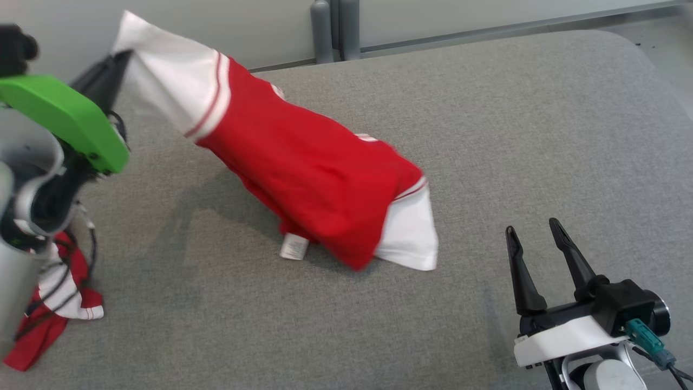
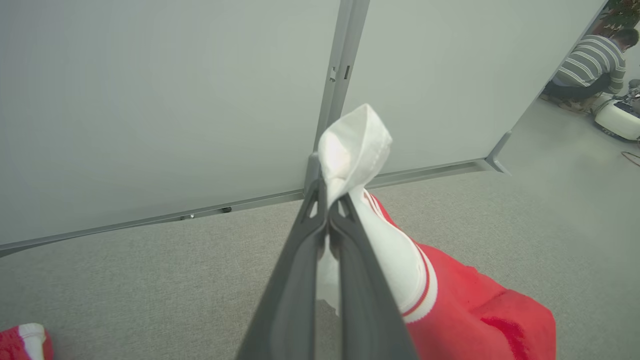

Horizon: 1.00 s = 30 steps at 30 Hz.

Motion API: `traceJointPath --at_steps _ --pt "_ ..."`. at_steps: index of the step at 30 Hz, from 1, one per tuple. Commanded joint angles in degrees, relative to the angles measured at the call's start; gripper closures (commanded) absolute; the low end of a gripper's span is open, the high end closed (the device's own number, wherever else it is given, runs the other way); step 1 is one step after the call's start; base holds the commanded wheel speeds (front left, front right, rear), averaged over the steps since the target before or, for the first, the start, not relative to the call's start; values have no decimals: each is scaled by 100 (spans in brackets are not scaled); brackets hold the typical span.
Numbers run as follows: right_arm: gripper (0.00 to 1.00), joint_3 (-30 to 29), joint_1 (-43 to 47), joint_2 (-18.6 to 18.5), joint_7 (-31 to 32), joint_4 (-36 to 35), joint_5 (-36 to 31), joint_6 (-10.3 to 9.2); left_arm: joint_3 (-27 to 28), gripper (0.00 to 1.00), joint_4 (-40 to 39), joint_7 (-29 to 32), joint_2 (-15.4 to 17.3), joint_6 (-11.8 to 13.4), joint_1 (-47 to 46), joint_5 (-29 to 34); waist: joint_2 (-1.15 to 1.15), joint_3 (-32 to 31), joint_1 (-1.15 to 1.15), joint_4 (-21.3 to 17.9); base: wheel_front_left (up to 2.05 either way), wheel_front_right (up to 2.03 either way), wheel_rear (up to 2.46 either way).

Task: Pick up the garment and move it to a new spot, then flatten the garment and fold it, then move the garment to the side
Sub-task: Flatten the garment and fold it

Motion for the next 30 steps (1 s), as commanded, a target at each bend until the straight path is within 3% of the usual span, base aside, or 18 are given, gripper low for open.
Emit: traceJointPath --at_steps 1,3,8,13,16,17,21,26,30 --pt "0 20 -44 -11 -18 17 -45 0 24 100 -95 53 216 121 -183 251 38 -98 0 89 0 0 0" --pt "0 29 -81 -13 -18 34 -15 0 24 100 -286 133 502 328 -422 573 38 -134 0 87 0 0 0" --pt "0 46 -58 -11 -18 54 90 0 -32 100 -831 233 733 777 -715 1120 38 -268 0 55 0 0 0" --pt "0 39 -7 -11 -17 32 252 0 -362 100 -1748 188 498 1377 120 1334 38 -251 0 -62 0 0 0" --pt "0 35 -16 -12 -18 47 295 0 -683 100 -2198 33 166 1710 829 1345 38 -143 0 -128 0 0 0" --pt "0 35 -16 -12 -18 47 295 0 -683 100 -2198 33 166 1710 829 1345 38 -143 0 -128 0 0 0" --pt "0 107 -181 -14 -17 72 311 0 -1372 100 -2218 -151 -477 1737 1477 1367 38 40 0 -292 0 0 0" --pt "0 275 -449 -11 -17 99 388 0 -2141 100 -1589 -251 -1250 1400 1404 1539 38 274 0 -657 0 0 0" --pt "0 454 -648 -13 -18 101 534 0 -2357 100 -896 -338 -1726 1125 923 1676 38 487 0 -1134 0 0 0"
